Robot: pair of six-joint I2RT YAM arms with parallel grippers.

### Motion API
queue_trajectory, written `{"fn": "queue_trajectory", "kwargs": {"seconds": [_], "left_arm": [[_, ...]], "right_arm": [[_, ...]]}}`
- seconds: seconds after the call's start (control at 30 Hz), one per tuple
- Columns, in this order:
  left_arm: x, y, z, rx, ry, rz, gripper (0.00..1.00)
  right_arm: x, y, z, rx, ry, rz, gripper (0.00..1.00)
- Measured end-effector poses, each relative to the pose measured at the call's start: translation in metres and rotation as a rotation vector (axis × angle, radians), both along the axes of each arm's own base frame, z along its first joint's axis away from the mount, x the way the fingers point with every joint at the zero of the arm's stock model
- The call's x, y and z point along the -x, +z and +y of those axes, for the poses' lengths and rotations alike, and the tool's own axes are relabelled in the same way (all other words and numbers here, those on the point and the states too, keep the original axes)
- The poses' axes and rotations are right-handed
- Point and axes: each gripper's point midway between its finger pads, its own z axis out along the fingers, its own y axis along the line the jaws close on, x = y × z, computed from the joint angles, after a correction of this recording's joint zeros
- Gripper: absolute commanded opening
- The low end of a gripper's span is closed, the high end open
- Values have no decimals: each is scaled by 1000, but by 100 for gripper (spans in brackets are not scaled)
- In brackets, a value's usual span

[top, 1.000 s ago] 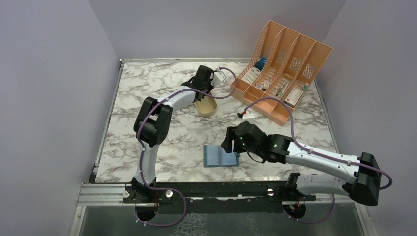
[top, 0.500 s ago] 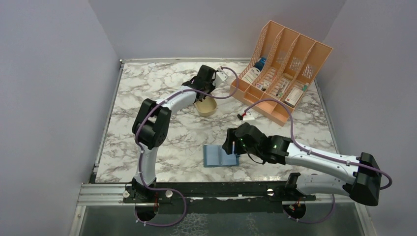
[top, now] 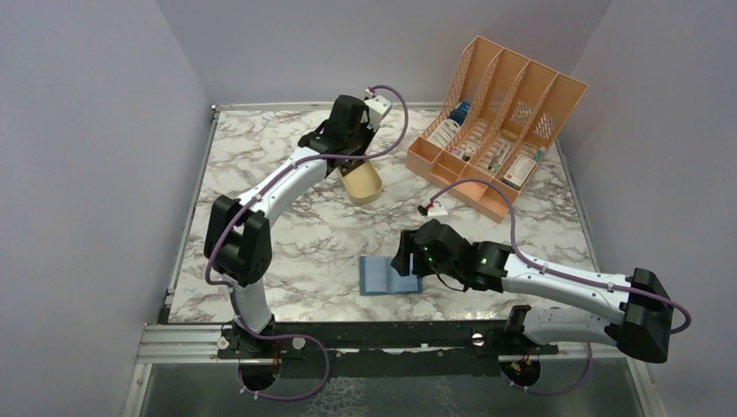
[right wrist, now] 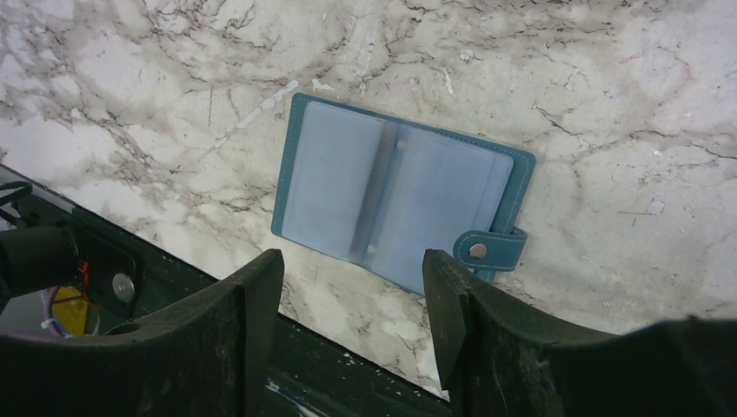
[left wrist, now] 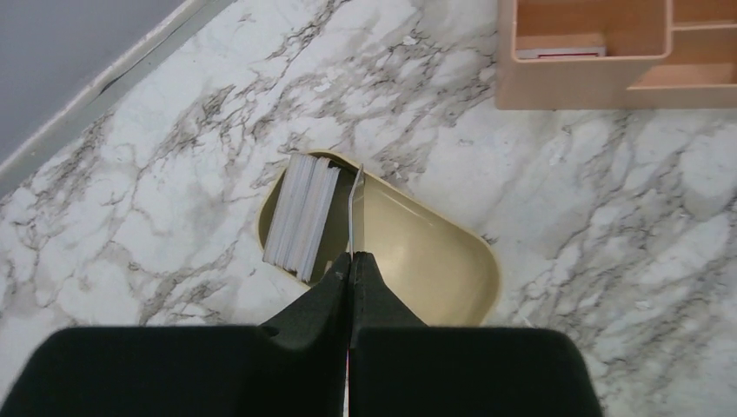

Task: Put the credit cards into the card holder
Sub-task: Adjust the card holder at the center of the board.

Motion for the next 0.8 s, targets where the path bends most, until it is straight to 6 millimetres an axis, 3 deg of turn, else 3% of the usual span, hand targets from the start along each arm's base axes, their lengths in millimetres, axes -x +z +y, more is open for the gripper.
{"fn": "queue_trajectory", "kwargs": {"seconds": [0.17,0.3,0.63,0.8], "left_arm": [[35,24,-3,161,-9,50,0],[82,32,-2,300,-45,134,0],[207,28,-12,729,-181,413,0],[246,28,-20,921,-217,563,0]], "right_arm": [[0,-1,1,-2,-3,7,59],[1,5,4,-29,1,8,61],[4,71,24,-422,-35,-44,72],[8,84,25,-597,-74,-25,73]]}}
